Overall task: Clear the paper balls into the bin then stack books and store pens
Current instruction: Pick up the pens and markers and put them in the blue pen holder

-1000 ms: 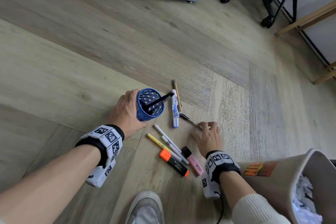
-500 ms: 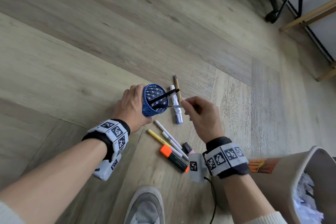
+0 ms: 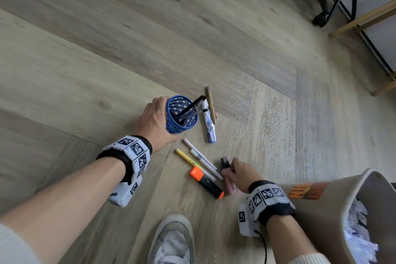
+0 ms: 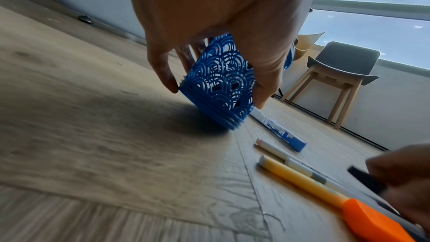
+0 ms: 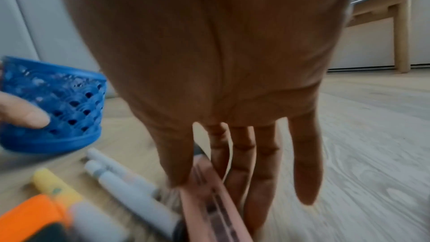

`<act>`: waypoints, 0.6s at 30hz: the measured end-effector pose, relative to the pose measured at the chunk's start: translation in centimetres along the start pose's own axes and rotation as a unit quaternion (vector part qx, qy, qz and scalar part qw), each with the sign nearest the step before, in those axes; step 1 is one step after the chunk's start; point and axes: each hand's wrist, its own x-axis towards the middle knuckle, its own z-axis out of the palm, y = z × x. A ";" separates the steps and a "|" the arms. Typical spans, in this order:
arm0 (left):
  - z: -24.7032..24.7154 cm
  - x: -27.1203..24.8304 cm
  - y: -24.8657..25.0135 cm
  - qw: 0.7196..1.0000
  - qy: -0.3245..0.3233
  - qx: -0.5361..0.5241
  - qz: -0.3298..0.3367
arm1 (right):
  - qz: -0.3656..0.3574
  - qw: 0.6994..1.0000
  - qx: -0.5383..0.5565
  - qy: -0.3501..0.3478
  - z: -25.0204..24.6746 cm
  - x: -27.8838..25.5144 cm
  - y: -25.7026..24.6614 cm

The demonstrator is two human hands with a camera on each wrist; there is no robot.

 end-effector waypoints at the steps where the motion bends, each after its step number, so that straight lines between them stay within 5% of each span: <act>1: 0.0 0.0 0.0 1.000 -0.002 0.001 -0.001 | -0.007 0.997 0.067 0.032 -0.8 -0.3 -0.4; 4: 0.0 0.2 -0.1 1.000 -0.009 0.010 -0.005 | -0.113 0.942 0.261 0.179 -4.2 -1.6 -3.3; 7: 0.0 0.3 0.1 0.999 -0.017 0.027 -0.008 | -0.244 0.874 0.293 0.302 -7.3 -2.6 -7.4; 10: 0.0 0.4 0.0 0.999 -0.020 0.031 -0.007 | -0.304 0.856 0.256 0.330 -8.3 -2.3 -10.4; 13: -0.1 0.5 -0.2 1.000 -0.023 0.018 -0.010 | -0.272 0.844 0.308 0.345 -7.6 -1.0 -9.9; 15: -0.1 0.4 -0.4 0.999 -0.026 0.013 -0.013 | -0.209 0.855 0.321 0.350 -6.1 0.2 -7.7; 18: -0.1 0.5 -0.6 1.000 -0.024 0.012 -0.001 | -0.140 0.962 0.108 0.206 -2.1 1.5 -3.7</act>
